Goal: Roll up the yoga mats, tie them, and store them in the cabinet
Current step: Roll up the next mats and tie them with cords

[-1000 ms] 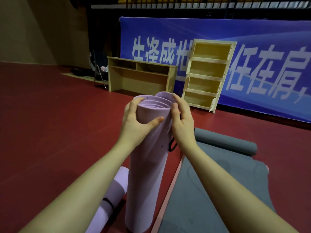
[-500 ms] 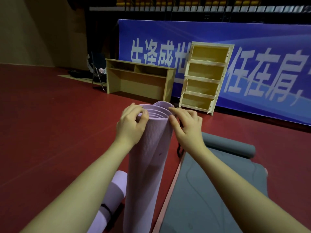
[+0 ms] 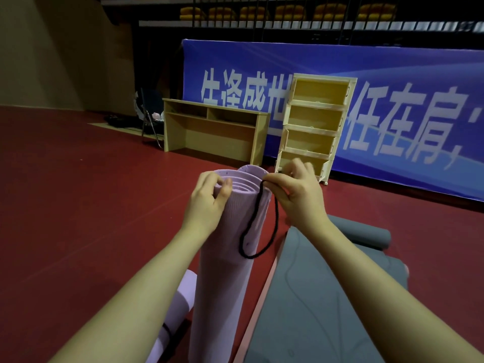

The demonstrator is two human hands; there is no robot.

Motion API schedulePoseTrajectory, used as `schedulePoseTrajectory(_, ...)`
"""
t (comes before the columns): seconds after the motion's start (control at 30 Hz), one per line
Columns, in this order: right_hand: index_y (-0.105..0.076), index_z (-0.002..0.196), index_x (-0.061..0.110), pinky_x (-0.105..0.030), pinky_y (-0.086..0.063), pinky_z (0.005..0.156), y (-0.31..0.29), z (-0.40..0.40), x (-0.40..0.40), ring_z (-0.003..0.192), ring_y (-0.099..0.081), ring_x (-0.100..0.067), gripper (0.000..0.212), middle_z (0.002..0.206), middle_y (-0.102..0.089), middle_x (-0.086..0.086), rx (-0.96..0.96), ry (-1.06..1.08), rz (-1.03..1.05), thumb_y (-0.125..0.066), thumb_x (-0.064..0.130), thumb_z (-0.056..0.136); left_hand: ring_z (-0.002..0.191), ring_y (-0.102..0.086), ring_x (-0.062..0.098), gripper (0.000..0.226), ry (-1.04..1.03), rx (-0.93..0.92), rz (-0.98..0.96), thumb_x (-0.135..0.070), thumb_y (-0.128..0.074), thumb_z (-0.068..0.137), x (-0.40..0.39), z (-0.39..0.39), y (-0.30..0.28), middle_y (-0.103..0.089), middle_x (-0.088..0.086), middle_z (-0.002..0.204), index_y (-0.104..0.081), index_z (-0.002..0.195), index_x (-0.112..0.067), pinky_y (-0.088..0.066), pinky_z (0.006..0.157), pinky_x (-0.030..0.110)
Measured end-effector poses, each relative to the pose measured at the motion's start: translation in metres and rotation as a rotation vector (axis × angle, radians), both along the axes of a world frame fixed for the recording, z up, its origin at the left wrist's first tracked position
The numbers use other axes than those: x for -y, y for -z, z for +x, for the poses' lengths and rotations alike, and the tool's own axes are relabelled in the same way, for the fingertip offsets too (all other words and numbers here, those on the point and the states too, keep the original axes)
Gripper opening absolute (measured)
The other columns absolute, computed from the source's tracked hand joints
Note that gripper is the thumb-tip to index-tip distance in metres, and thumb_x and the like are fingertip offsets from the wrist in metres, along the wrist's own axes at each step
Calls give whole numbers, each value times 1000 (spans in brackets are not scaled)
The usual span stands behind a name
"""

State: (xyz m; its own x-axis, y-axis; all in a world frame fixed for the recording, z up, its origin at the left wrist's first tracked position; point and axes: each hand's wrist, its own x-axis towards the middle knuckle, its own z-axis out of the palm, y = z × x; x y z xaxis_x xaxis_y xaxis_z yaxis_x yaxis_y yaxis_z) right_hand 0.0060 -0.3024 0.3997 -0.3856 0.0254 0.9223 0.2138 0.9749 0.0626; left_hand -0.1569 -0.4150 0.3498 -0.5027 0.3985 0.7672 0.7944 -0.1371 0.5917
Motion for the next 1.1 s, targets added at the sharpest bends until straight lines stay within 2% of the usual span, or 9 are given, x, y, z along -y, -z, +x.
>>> schedulePoseTrajectory(0.1, -74, 88, 17, -30, -39, 77, 4, -5, 7, 89, -46, -23, 19, 96, -48, -6, -15, -66, -231, -64, 33, 85, 87, -45, 1, 53, 36, 0, 29, -54, -36, 88, 0, 0, -1, -52, 1, 105, -58, 94, -6, -30, 76, 2)
schedulePoseTrajectory(0.27, -74, 86, 22, -11, -40, 78, 3, -14, 25, 86, -54, -1, 8, 92, -56, -3, -21, -387, -806, -72, 14, 83, 99, -44, -2, 71, 97, 35, 38, -69, -30, 88, 7, 4, 1, -48, 1, 114, -58, 108, -7, -27, 84, -1)
schedulePoseTrajectory(0.43, -74, 86, 24, -5, -38, 83, 5, -32, 28, 97, -52, 3, 10, 102, -52, 0, -82, -396, -904, -75, 16, 81, 121, -31, -4, 98, 238, 67, -95, -85, -42, 69, 17, 5, -2, -34, -2, 136, -49, 131, -10, -20, 95, -2)
schedulePoseTrajectory(0.53, -73, 81, 29, -4, -37, 84, 9, -36, 24, 98, -48, 16, 13, 114, -49, -1, -116, -423, -916, -76, 16, 80, 134, -27, 5, 93, 137, 39, -256, -60, -74, 66, 18, 7, -4, -18, -4, 152, -35, 142, -24, -24, 101, 16)
schedulePoseTrajectory(0.7, -72, 85, 34, -1, -37, 87, 16, -37, 24, 114, -41, 17, 18, 130, -47, 5, -130, -499, -978, -72, 16, 84, 142, -11, 2, 48, 205, -65, -167, -64, -43, 82, 17, 11, 5, -4, -6, 157, -34, 129, -59, -21, 108, 26)
schedulePoseTrajectory(0.8, -68, 98, 39, -1, -33, 93, 19, -37, 26, 128, -38, 2, 20, 133, -44, 9, -146, -512, -984, -64, 20, 90, 135, -4, -17, 44, 228, -43, -96, -69, -28, 88, 12, 9, 7, -7, -3, 157, -38, 130, -60, -14, 106, 10)
schedulePoseTrajectory(0.9, -52, 128, 35, -14, -29, 108, 28, -38, 25, 134, -36, -5, 33, 141, -41, 6, -125, -463, -981, -54, 34, 95, 134, -14, -12, 33, 206, 74, -24, -48, -34, 98, 11, 8, -2, -15, 4, 156, -40, 130, -48, -12, 98, -5)
schedulePoseTrajectory(1.0, -35, 143, 26, -18, -32, 109, 39, -33, 29, 132, -38, -1, 66, 144, -40, 11, -192, -530, -1090, -53, 48, 84, 139, -25, 8, 32, 168, 228, 28, -31, -33, 102, 9, 6, -6, -32, 5, 150, -41, 131, -41, -19, 103, 5)
schedulePoseTrajectory(1.1, -38, 138, 18, -12, -40, 98, 50, -25, 33, 122, -48, 5, 66, 136, -47, 11, -255, -614, -1182, -60, 42, 81, 127, -41, 3, 34, 167, 298, 50, -28, -32, 103, 10, 3, -7, -48, -10, 136, -48, 133, -33, -30, 99, 8)
